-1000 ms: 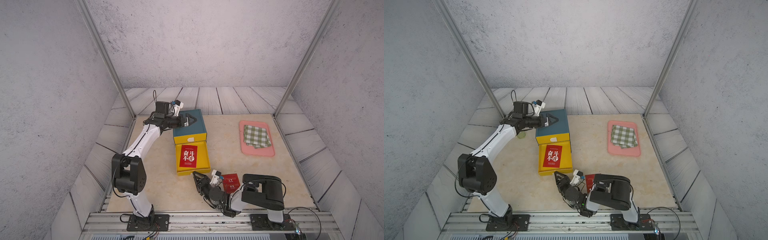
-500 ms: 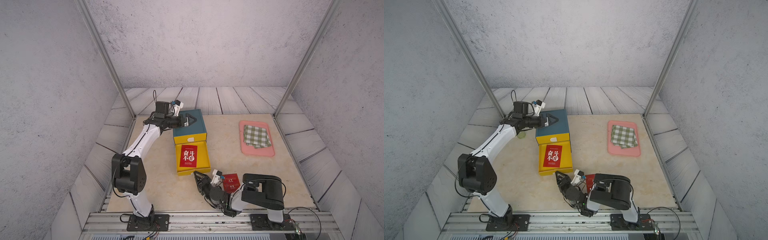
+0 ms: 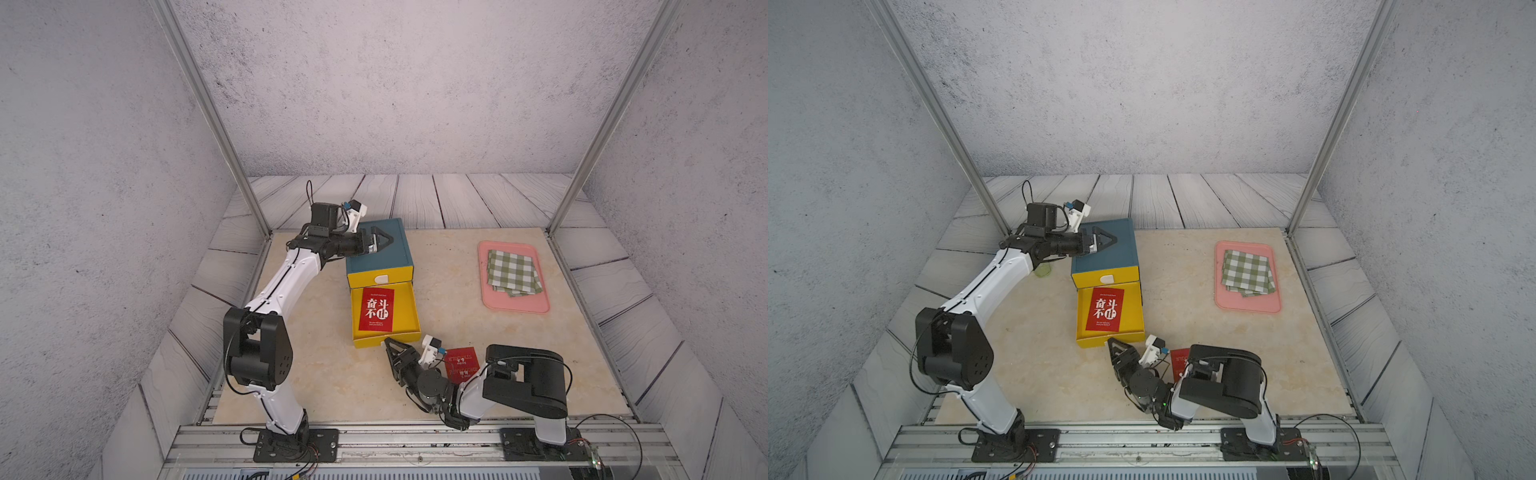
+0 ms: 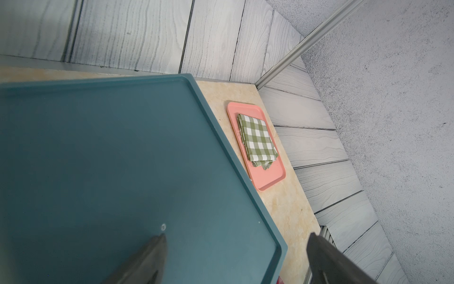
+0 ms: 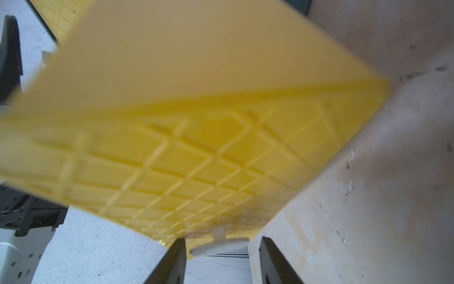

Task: Take the postcards out of the drawer
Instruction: Open the drawer in the storage box.

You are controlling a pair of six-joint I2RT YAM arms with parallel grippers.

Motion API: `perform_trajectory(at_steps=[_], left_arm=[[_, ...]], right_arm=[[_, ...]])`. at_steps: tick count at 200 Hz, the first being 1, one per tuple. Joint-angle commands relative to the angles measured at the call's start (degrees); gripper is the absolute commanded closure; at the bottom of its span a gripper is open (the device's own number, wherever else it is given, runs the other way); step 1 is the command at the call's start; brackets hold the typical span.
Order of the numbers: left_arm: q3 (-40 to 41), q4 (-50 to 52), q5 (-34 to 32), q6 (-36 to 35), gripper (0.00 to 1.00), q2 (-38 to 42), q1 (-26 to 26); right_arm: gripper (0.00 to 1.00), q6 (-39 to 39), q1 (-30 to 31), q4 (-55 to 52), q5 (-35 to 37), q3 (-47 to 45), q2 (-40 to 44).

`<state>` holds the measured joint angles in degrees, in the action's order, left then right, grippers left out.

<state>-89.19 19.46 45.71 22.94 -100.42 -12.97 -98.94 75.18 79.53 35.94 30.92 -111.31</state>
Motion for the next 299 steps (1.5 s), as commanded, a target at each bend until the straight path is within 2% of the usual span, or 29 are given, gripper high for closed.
perform_trajectory(at_steps=[1, 68, 157, 186, 242, 269, 299], left_arm=[[1.8, 4.3, -1.6, 0.4, 0.04, -0.4, 0.2], [1.8, 4.6, -1.7, 0.0, 0.04, -0.1, 0.2], [0.0, 5.2, -2.6, 0.5, 0.04, 0.8, 0.7], [-1.6, 5.6, -3.8, 0.7, 0.04, 2.4, 0.8], [-5.4, 7.0, -7.2, 1.3, 0.04, 7.8, 1.0], [-5.3, 9.7, -9.6, 1.1, 0.04, 12.2, 1.0], [3.6, 12.8, -14.6, 0.3, 0.04, 22.0, 1.0]], right_arm=[[0.48, 0.7, -0.3, -0.2, -0.7, 1.0, -1.8], [0.45, 1.1, -0.2, -1.1, -2.0, 0.2, -1.0], [0.40, 7.0, -0.2, -18.3, -3.6, -2.7, 14.7], [0.39, 10.6, -0.2, -32.1, -5.4, -1.6, 23.9], [0.37, 23.1, -1.3, -68.3, -5.1, 6.0, 43.8], [0.38, 30.0, -5.1, -80.8, -9.1, 11.0, 47.7], [0.37, 38.8, -11.8, -91.4, -17.8, 18.7, 46.5]])
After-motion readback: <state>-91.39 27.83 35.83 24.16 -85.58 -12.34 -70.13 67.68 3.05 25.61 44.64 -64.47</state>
